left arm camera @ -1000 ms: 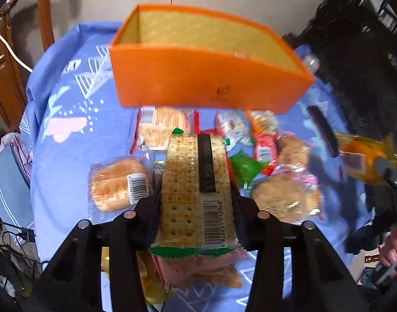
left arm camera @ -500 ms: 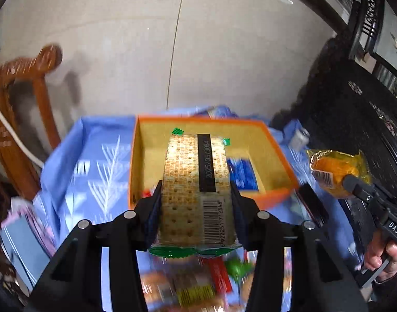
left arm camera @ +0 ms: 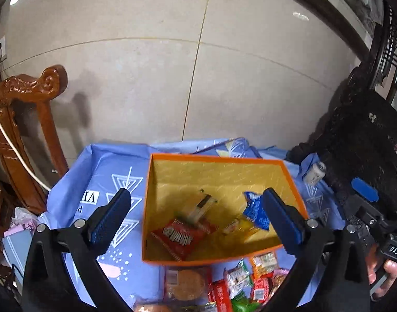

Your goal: Organize snacks

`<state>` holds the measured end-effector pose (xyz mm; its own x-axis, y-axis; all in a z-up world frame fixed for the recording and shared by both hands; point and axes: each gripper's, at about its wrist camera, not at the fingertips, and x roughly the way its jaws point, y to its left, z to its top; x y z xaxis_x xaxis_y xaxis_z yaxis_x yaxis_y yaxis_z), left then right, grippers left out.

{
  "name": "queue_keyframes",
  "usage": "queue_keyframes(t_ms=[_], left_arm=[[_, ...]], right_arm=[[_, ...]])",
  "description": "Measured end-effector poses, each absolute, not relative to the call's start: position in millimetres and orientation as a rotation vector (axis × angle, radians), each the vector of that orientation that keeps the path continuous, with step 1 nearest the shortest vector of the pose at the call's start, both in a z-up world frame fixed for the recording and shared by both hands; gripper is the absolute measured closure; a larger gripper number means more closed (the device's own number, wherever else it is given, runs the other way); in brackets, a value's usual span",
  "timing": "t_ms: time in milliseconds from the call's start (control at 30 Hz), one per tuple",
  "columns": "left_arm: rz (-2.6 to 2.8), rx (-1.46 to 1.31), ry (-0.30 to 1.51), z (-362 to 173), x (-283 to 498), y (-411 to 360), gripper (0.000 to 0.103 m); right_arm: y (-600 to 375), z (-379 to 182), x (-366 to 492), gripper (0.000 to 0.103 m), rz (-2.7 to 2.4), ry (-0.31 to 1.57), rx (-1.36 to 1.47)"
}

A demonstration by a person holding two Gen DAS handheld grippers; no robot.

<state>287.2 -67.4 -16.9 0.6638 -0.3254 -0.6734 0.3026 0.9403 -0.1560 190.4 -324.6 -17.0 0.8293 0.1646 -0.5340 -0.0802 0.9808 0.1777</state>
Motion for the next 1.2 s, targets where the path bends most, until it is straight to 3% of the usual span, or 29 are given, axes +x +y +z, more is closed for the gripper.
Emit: queue_keyframes(t_ms=[500,800,1200], left_arm=[[-0.322,-0.054,0.770,-27.8,204.0,-13.4,0.004],[-0.280,-0.042,0.819,-65.2,141.7,21.2,0.004],[-0.225,-0.081,0.925,-113.1,107.1,52.0,0.004]], right_arm=[[-297.7,-23.9,102.9,0.017,0.229,0.626,0.168],[-268.9,-119.6,53.4,0.017,0.255,0.874,0.135],[-253.8,-188.1,86.9,0.021,0.296,1.051,0.133]])
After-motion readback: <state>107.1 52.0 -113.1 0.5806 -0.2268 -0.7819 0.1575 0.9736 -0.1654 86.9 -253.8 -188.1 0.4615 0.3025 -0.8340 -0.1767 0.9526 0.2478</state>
